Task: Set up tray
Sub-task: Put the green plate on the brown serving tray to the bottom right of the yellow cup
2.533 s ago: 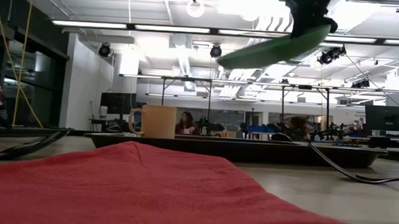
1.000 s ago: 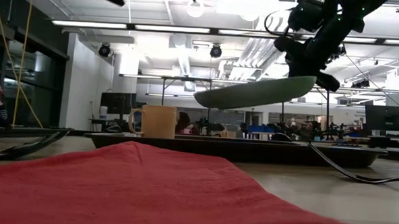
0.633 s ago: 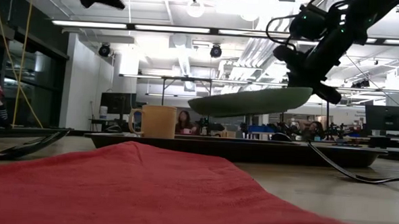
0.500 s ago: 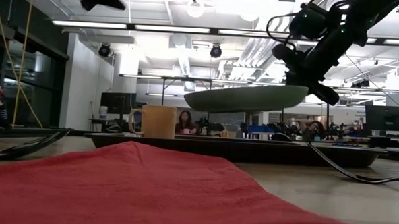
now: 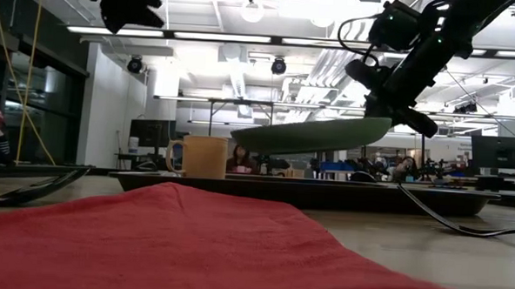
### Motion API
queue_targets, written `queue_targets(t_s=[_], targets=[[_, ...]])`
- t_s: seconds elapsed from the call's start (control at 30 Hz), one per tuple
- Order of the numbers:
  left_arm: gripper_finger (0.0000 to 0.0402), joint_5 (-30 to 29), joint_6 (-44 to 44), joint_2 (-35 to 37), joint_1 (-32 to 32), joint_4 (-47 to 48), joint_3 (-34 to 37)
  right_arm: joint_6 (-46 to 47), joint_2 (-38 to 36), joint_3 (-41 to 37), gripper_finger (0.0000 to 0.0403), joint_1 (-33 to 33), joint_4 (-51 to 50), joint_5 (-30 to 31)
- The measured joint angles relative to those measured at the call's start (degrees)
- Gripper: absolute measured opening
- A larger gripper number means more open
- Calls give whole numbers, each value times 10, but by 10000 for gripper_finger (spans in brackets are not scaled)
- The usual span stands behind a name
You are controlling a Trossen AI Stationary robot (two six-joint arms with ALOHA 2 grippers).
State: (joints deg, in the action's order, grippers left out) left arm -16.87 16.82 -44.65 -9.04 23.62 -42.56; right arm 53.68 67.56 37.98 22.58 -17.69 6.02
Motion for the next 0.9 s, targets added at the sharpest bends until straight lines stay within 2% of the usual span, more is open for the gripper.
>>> queue_targets(t_s=[0.2, 0.43, 0.9], targets=[[230, 3, 2, 12, 0, -30, 27, 16, 16, 0, 0, -18, 7, 25], [230, 3, 0, 60, 0, -72, 79, 19, 30, 0, 0, -21, 9, 29], [230, 3, 10, 107, 0, -72, 116, 70, 42, -40, 0, -37, 61, 31]])
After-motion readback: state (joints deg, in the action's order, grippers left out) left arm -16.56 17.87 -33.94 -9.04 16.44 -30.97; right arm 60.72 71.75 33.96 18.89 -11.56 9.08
